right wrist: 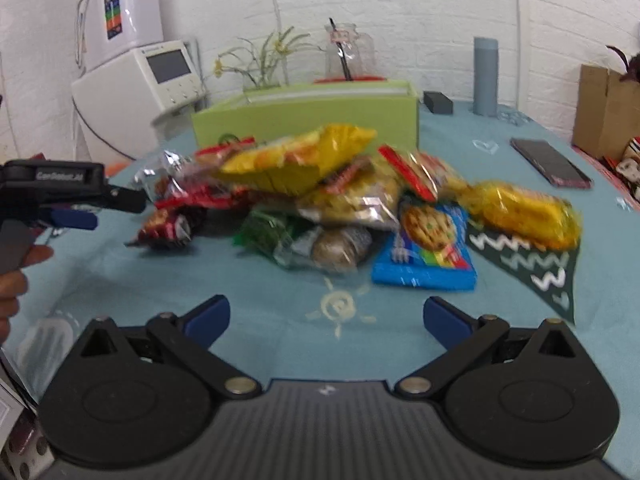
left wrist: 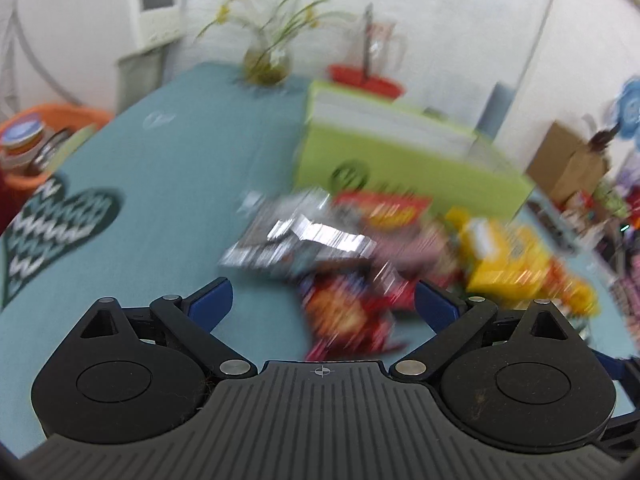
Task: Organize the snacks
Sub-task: 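Reach the left tool to the yellow chip bag and close on it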
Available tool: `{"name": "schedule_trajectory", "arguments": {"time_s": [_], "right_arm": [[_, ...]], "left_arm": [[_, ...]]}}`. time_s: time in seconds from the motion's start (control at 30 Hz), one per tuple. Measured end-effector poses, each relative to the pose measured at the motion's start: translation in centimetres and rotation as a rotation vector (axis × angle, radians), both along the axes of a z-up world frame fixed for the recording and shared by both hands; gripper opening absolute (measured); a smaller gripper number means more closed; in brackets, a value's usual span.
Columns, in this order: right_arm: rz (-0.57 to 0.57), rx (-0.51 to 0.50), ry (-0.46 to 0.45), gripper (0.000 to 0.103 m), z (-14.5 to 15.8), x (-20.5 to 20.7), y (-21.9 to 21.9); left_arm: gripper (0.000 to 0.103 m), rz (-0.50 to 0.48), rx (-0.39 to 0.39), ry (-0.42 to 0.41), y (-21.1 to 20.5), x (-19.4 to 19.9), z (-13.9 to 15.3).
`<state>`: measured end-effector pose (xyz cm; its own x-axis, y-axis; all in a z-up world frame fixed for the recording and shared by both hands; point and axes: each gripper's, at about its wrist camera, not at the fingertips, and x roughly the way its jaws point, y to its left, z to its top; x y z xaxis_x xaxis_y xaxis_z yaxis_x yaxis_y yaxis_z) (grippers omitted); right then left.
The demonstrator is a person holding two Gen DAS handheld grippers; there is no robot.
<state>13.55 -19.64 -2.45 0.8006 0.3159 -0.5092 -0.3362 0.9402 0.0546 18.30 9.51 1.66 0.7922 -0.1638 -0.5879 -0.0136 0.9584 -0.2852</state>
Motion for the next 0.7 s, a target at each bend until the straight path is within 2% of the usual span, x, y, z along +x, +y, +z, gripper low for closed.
{"name": "schedule_trajectory", "arguments": {"time_s": [0.07,0.13,0.2,0.27,0.33,0.4,0.5,0.63,0.7], "right_arm": [[0.045,-0.007,-0.078,0.103,1.6,1.3,1.0],[0.086,-0.010,-0.093,0.103,2.3,3.4,2.0],[0.125,-0.018,-0.065,0.103,2.0,5.6,2.9],[0.155,-0.012,-0.024,0.103,1.4,7.1,3.3],[0.198,0.008,-0.006,0.103,1.1,7.4,3.3],[0.247,0.016,-0.009,0.102,1.0,7.0,3.4],[0.271,0.029,-0.028,0.102,0.9,5.7,3.5],[0.290,0.079,0.009,0.102,0.6,3.0,3.3],[0.307,0.096,0.026,0.102,0.4,0.9,3.1]], "left_arm": [[0.087,-0.076,-0.035,-0.048,-1.0,2.3,2.0],[0.087,-0.207,-0.071,-0.064,-2.6,4.8,3.2],[0.084,-0.377,-0.104,-0.032,-4.7,7.5,3.4],[0.074,-0.487,-0.126,0.042,-6.3,9.6,2.7],[0.063,-0.555,-0.140,0.105,-7.4,10.8,1.7],[0.059,-0.588,-0.123,0.146,-8.1,10.8,0.7],[0.060,-0.592,-0.117,0.150,-8.6,8.9,0.2],[0.060,-0.573,-0.078,0.141,-9.3,4.4,-0.4],[0.062,-0.569,-0.099,0.153,-8.9,2.1,-0.8]]}}
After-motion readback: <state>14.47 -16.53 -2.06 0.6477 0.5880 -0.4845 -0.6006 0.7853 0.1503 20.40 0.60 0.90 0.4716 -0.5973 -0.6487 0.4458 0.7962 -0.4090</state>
